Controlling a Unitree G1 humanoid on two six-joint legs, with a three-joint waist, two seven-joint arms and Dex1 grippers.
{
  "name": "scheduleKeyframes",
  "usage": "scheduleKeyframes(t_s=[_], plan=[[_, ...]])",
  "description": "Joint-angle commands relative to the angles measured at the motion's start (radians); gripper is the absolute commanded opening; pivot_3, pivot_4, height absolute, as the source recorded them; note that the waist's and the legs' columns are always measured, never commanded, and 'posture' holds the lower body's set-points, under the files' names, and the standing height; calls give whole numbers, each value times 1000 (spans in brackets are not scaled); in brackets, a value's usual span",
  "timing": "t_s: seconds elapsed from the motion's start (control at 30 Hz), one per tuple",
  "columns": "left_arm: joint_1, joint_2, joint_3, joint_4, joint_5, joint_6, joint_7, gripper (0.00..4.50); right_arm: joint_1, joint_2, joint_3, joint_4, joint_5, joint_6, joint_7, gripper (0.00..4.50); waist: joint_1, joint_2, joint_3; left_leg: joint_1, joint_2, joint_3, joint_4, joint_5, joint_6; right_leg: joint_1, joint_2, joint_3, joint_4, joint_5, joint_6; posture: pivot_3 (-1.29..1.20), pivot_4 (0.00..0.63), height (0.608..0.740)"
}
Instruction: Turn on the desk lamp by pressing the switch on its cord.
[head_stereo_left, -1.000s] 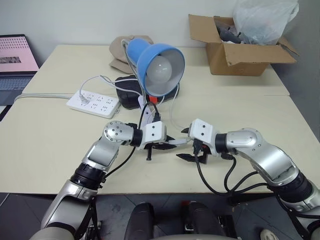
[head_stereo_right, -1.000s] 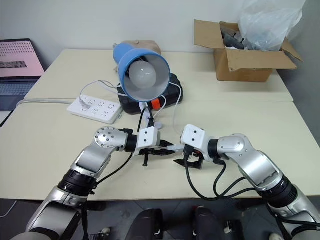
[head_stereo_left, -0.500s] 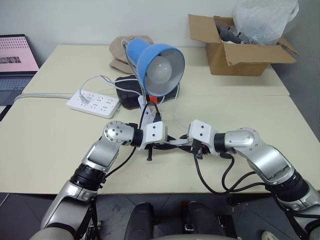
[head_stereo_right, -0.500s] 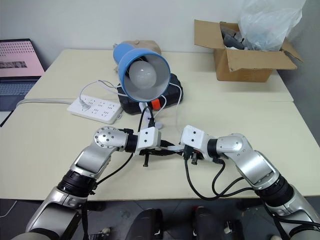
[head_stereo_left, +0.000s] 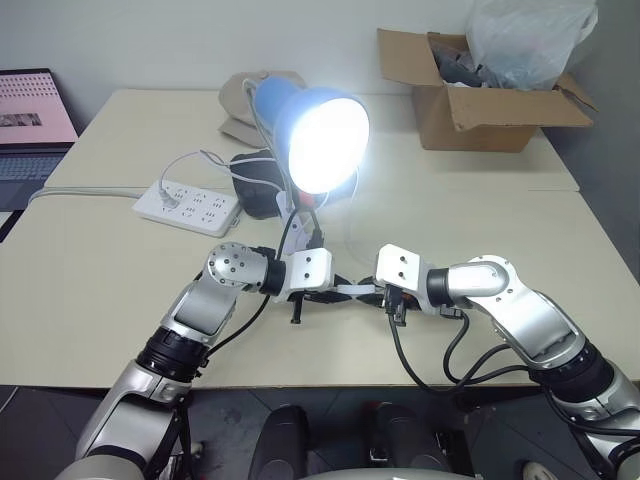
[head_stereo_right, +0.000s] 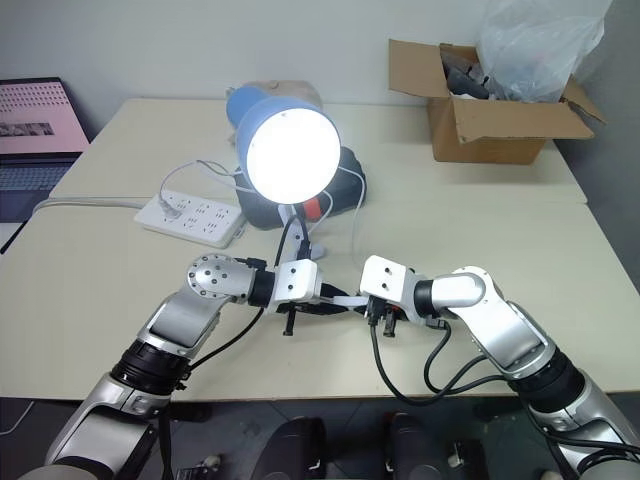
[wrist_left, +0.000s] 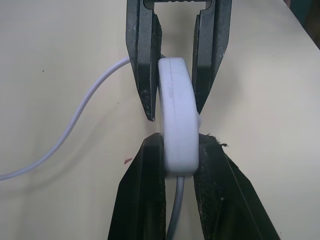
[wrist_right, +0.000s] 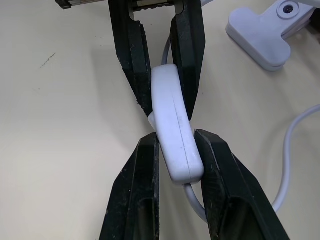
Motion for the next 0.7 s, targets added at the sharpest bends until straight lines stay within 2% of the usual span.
scheduleKeyframes(t_s=[0.03,0.27,0.43,0.57,0.7], plan=[[-3,-10,19,-30,-13,-13,29,425,-2,20,-62,-37,52,-28,21,1583,0,0,0,0,0,0,0,0,0,0,0,0,0,0,0,0,150,740],[-1,-16,22,-20,-9,-10,62,425,0,-21,-92,-65,55,-55,49,3215,0,0,0,0,0,0,0,0,0,0,0,0,0,0,0,0,150,740],[31,-55,38,17,23,-12,186,425,27,-66,-169,-104,64,-45,33,4394,1,0,0,0,0,0,0,0,0,0,0,0,0,0,0,0,150,740],[62,-118,40,77,85,-69,337,425,104,-109,-272,-163,78,-2,-6,4484,2,0,0,0,0,0,0,0,0,0,0,0,0,0,0,0,150,740],[47,-169,40,143,105,-90,406,425,178,-131,-340,-240,108,58,-37,4484,3,0,0,0,0,0,0,0,0,1,-1,0,0,0,0,0,150,740]])
